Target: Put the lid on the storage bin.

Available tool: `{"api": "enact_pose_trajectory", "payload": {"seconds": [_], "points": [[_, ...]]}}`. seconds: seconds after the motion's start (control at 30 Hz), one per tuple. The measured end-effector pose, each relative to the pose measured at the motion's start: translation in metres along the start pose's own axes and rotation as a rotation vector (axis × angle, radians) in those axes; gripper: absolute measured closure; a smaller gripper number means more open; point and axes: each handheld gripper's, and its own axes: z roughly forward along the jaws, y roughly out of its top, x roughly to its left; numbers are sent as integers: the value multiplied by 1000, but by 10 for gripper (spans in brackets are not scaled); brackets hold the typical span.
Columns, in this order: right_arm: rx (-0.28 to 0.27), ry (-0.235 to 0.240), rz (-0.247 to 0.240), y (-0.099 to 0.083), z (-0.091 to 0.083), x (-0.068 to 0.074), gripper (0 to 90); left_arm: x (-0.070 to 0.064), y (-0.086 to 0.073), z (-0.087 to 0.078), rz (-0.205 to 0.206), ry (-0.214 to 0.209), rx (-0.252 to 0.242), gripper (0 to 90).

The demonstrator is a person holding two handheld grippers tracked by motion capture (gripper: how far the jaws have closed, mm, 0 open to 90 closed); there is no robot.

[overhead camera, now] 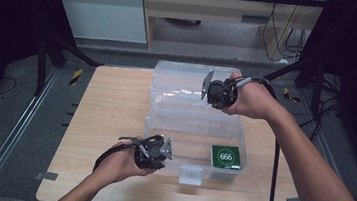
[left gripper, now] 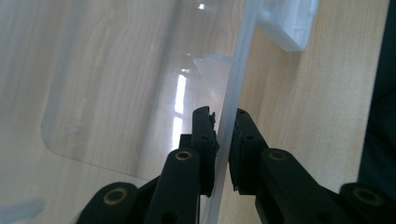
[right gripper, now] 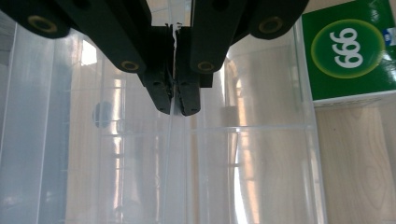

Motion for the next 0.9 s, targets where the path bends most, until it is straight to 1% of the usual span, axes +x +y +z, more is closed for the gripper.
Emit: {"api": "enact_pose_trajectory", "payload": {"seconds": [0.03, 0.07, 0.1, 0.17, 0.2, 0.23, 0.27, 0.3, 0.37, 0.57, 0.6, 0.63, 0.7, 0.73, 0.77, 0.87, 0.9], "points": [[1, -1, -5, 0, -1, 1, 877, -1, 0, 0, 1, 7, -1, 816], [-2, -1, -12, 1, -4, 4, 877, -1, 0, 1, -17, 4, -10, 815], [-7, -2, -14, 1, -5, 7, 877, -1, 0, 1, -27, 0, -10, 814], [-14, -9, -20, 1, -8, 12, 877, -1, 0, 1, -35, 4, -12, 811], [-20, -14, -24, 1, -10, 15, 877, 0, 0, 1, -24, 10, -7, 809], [-22, -15, -25, 1, -11, 18, 877, -1, -1, 1, -27, 14, -10, 808], [-29, -24, -29, 0, -13, 22, 877, -1, -1, 1, -41, 14, -18, 807], [-33, -26, -27, -1, -14, 24, 877, -1, -1, 2, -41, 17, -19, 806], [-40, -25, -29, -2, -18, 31, 877, -1, -1, 2, -54, 16, -22, 804], [-59, -35, -45, -4, -23, 48, 876, -2, -2, 3, -62, 20, -31, 801], [-59, -35, -45, -4, -23, 48, 876, -2, -2, 3, -62, 20, -31, 801], [-68, -30, -45, -5, -25, 52, 876, -1, -1, 3, -61, 17, -23, 801], [-67, -29, -49, -5, -25, 54, 876, -1, -1, 3, -62, 19, -22, 801], [-69, -27, -55, -6, -26, 54, 874, -4, -2, 3, -112, 11, -25, 801], [-73, -26, -53, -7, -26, 54, 871, -1, -1, 3, -67, 20, -23, 800], [-76, -22, -43, -7, -24, 51, 869, 0, 0, 3, -71, 22, -21, 800], [-73, -22, -33, -8, -23, 45, 867, 2, 1, 4, -81, 28, -22, 800]]}}
